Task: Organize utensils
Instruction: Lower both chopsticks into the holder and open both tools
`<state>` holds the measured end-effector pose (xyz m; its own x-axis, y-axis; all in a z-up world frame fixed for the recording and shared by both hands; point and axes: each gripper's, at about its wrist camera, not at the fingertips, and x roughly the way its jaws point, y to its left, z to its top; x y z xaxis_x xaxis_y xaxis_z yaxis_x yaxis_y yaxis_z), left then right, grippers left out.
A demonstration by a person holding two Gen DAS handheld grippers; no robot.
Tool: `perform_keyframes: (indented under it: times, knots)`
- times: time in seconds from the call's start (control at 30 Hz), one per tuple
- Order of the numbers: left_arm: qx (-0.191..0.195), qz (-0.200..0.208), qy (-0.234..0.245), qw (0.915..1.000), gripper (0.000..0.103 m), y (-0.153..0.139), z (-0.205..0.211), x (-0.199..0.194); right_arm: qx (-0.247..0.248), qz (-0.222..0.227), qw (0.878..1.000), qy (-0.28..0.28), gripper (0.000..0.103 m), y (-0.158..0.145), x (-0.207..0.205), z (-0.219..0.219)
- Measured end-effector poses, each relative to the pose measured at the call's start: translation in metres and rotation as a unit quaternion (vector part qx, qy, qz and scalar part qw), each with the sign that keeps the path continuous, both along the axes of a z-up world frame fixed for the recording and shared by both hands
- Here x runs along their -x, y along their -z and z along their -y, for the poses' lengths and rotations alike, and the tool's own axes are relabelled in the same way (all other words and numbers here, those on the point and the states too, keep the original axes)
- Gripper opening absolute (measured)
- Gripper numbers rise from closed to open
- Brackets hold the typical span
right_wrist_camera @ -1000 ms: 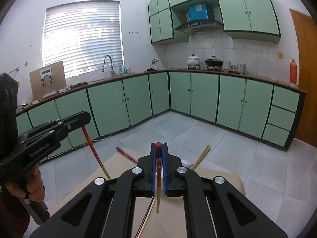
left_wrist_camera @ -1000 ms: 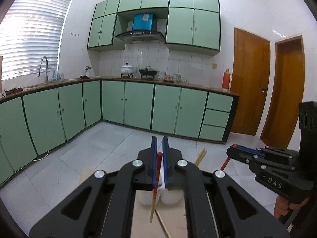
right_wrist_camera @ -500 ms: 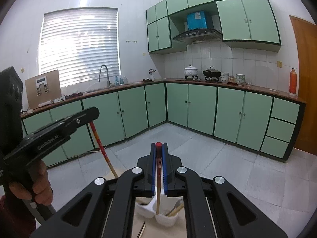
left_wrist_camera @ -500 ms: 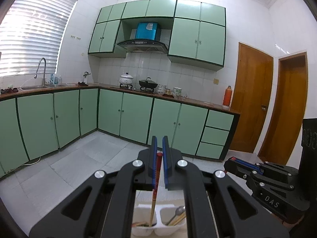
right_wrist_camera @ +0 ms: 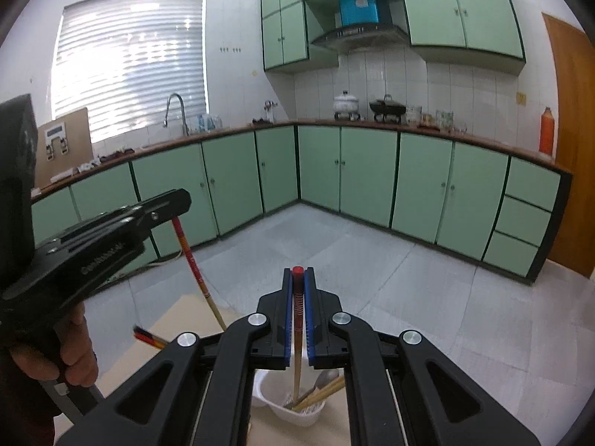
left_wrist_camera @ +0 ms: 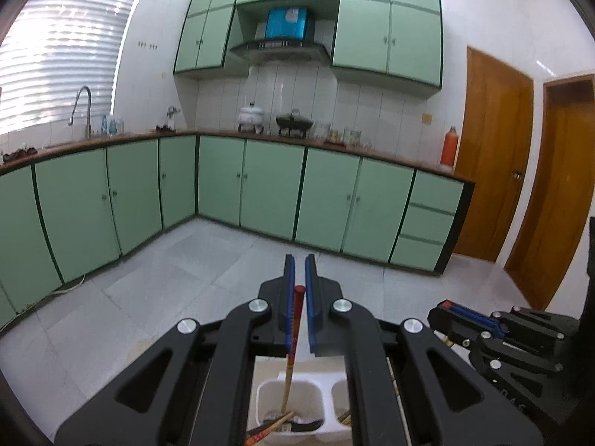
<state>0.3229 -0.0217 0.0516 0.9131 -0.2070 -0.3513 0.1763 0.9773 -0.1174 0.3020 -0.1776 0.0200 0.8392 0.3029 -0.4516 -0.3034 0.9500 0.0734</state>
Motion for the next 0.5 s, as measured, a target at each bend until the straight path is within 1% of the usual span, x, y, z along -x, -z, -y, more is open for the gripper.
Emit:
perform_keyframes:
  times: [0.2,0.27,0.33,0.37,0.4,0.43,0.47,0.5]
  knots:
    - [-0.016,-0.038,0.007,0.9991,0.006,0.028,-0.005,-0.006,0.0,-0.017,1.0,-0.002,0.007,0.019,0.0,-0.001]
    - [-0.015,-0.044,0.008,0.9989,0.006,0.035,-0.009,-0.003,-0.001,-0.017,1.0,0.0,0.014,0.022,0.004,0.001]
    - [-0.013,-0.048,0.01,0.9987,0.008,0.038,-0.013,0.002,-0.002,-0.014,1.0,0.005,0.029,0.022,0.007,0.003]
    - [-0.012,-0.047,0.01,0.9988,0.009,0.039,-0.014,0.005,-0.003,-0.01,1.0,0.009,0.032,0.022,0.01,0.005]
    - [-0.012,-0.044,0.009,0.9989,0.013,0.038,-0.016,0.01,-0.003,-0.005,1.0,0.012,0.033,0.021,0.014,0.007]
    - [-0.012,-0.041,0.008,0.999,0.02,0.038,-0.017,0.014,-0.004,0.0,1.0,0.015,0.035,0.02,0.02,0.008]
    - [-0.012,-0.035,0.006,0.9993,0.024,0.037,-0.019,0.02,-0.004,0.007,1.0,0.02,0.038,0.019,0.025,0.01]
    - [-0.012,-0.027,0.002,0.9996,0.031,0.035,-0.022,0.028,-0.004,0.017,1.0,0.026,0.046,0.017,0.032,0.013]
